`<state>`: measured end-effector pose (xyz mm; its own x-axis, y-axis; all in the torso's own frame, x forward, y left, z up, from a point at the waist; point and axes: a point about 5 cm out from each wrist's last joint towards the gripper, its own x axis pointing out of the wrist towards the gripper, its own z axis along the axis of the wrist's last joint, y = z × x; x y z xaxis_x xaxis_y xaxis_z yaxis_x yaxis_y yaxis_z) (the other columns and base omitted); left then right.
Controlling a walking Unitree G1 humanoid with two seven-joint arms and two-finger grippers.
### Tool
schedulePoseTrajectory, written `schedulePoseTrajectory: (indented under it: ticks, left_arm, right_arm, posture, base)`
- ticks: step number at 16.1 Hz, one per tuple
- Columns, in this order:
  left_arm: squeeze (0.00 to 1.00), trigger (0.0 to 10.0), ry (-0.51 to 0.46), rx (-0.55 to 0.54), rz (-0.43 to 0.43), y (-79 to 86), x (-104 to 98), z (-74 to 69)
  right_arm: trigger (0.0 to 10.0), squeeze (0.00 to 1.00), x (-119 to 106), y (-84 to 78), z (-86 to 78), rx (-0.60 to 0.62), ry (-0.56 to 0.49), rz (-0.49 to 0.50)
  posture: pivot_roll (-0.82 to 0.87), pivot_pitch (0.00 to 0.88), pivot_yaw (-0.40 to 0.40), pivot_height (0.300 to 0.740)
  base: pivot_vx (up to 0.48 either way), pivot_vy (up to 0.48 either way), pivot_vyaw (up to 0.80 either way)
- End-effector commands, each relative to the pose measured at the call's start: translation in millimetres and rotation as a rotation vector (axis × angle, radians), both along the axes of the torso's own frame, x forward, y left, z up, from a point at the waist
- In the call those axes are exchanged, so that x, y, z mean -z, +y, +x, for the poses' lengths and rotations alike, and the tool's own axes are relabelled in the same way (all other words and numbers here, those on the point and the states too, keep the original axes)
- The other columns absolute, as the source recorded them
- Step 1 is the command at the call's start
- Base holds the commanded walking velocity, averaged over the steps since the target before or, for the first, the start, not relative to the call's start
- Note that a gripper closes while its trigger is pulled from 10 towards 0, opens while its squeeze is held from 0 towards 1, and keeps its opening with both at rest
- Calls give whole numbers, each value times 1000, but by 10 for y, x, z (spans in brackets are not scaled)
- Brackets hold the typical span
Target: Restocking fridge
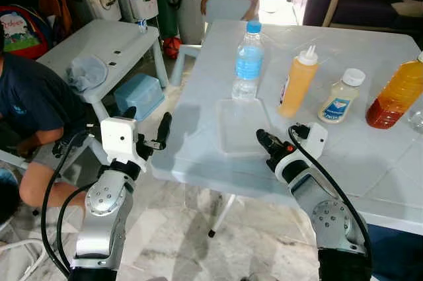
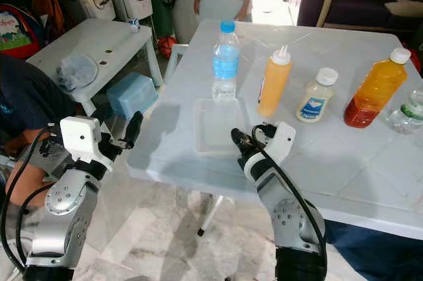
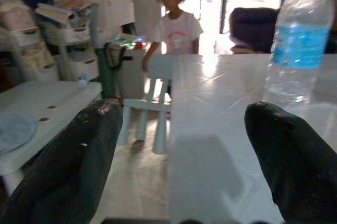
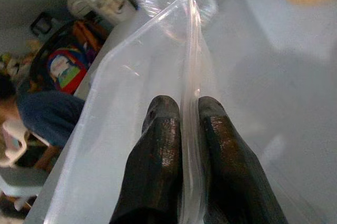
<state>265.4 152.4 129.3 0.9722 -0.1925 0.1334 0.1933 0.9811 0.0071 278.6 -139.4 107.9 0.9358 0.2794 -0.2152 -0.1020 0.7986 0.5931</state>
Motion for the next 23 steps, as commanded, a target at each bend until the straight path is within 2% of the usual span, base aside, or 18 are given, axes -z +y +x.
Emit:
schedulePoseTrajectory:
  ticks: [1, 3, 5, 7, 8, 10, 12, 14, 16, 17, 19, 21, 23]
  left_arm:
    - [0, 10000, 25, -37, 26, 25, 30, 37]
    - [0, 10000, 73, -132, 62, 85, 96, 71]
    - [0, 10000, 100, -150, 61, 92, 141, 67]
    - [0, 10000, 112, -152, 58, 70, 164, 70]
    - [0, 10000, 110, -155, 58, 61, 161, 83]
    - [0, 10000, 106, -162, 52, 54, 149, 105]
    - [0, 10000, 103, -161, 49, 44, 140, 116]
    - [0, 10000, 101, -154, 48, 30, 136, 123]
    - [0, 10000, 100, -155, 48, 36, 136, 128]
    - [0, 10000, 100, -151, 48, 33, 135, 131]
    - [0, 10000, 101, -148, 47, 25, 137, 131]
    - [0, 10000, 110, -148, 47, 24, 160, 102]
    - [0, 10000, 113, -147, 48, 26, 167, 90]
  right_arm:
    - [10000, 0, -46, 26, 3, -20, -24, -60]
    - [10000, 0, -105, 81, -15, -57, -81, -114]
    - [10000, 0, -138, 106, -46, -75, -133, -152]
    - [10000, 0, -85, 108, -77, -73, -124, -168]
    - [10000, 0, -82, 100, -76, -80, -130, -206]
    - [10000, 0, -112, 98, -71, -97, -164, -234]
    - [10000, 0, -122, 60, -50, -77, -176, -261]
    - [10000, 0, -70, 4, 8, -13, -122, -349]
    - [10000, 0, -95, -7, 24, 16, -138, -358]
    - [10000, 0, -99, -19, 29, 19, -168, -408]
    - [10000, 0, -85, -43, 32, 63, -155, -367]
    - [10000, 0, -55, -151, 49, 142, -149, -426]
    - [10000, 0, -44, -160, 43, 145, -145, -403]
  posture:
    - [-6, 0, 30, 740]
    - [-2, 0, 27, 740]
    - [5, 0, 25, 740]
    - [2, 0, 24, 740]
    - [-1, 0, 22, 740]
    - [-4, 0, 17, 740]
    - [-4, 0, 15, 740]
    - [-6, 0, 14, 740]
    - [-6, 0, 16, 740]
    - [-8, 0, 17, 740]
    - [-7, 0, 18, 740]
    - [0, 0, 22, 740]
    - [4, 0, 22, 740]
  base:
    - [0, 0, 0]
    - [0, 0, 0]
    - [0, 0, 0]
    - [0, 0, 0]
    - [-251, 0, 0]
    - [-270, 0, 0]
    - [-268, 0, 0]
    - [-274, 0, 0]
    - [-276, 0, 0]
    - [-277, 0, 0]
    - [-277, 0, 0]
    - [-276, 0, 0]
    - [-276, 0, 0]
